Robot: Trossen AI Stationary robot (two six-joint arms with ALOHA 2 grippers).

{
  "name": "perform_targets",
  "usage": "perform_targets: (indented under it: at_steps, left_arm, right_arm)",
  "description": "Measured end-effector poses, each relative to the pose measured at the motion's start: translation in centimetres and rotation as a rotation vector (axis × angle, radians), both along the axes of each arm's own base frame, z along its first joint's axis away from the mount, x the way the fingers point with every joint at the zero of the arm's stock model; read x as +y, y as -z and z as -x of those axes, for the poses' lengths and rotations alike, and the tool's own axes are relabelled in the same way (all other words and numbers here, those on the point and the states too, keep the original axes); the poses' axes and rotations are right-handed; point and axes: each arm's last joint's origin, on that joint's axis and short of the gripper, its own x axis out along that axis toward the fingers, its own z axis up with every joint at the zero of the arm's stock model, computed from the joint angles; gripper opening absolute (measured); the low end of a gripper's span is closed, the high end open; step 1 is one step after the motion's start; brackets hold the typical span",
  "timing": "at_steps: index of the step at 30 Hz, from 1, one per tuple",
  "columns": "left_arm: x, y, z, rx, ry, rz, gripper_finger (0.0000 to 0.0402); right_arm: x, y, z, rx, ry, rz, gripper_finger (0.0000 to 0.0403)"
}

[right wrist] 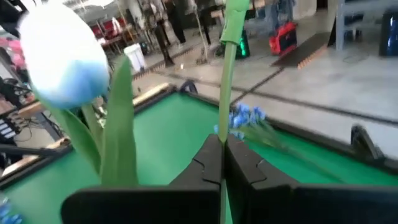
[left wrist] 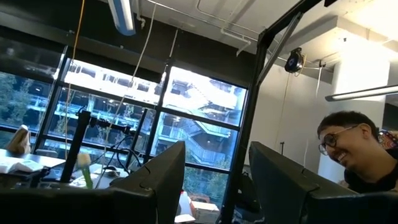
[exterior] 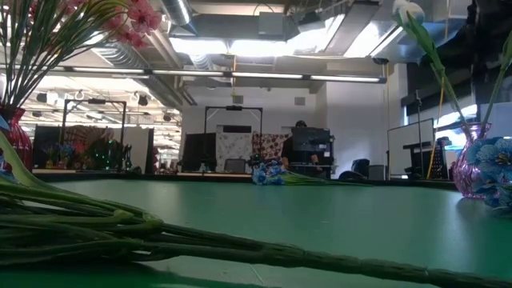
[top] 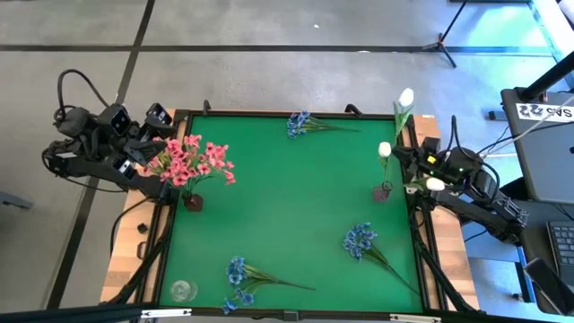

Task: Sort flowers into vase by color
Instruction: Put the white flower into the violet vase

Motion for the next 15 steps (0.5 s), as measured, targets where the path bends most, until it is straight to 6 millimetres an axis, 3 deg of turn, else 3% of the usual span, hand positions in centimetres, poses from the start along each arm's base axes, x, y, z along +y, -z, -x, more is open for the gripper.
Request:
perform_targets:
  at_steps: [7,15]
  left_arm:
    - [0.0,0.0,0.0,0.000,0.000,0.000,0.0174]
    - [0.0,0.0,0.0,-0.002,-0.010,-0.021,0.0174]
  right_arm:
    - [-0.3,1.0,-0.7,0.001,-0.019,-0.018,0.0001]
    - [0.4,-1.8,0.9,-0.036,-0.001,0.060,0.0001]
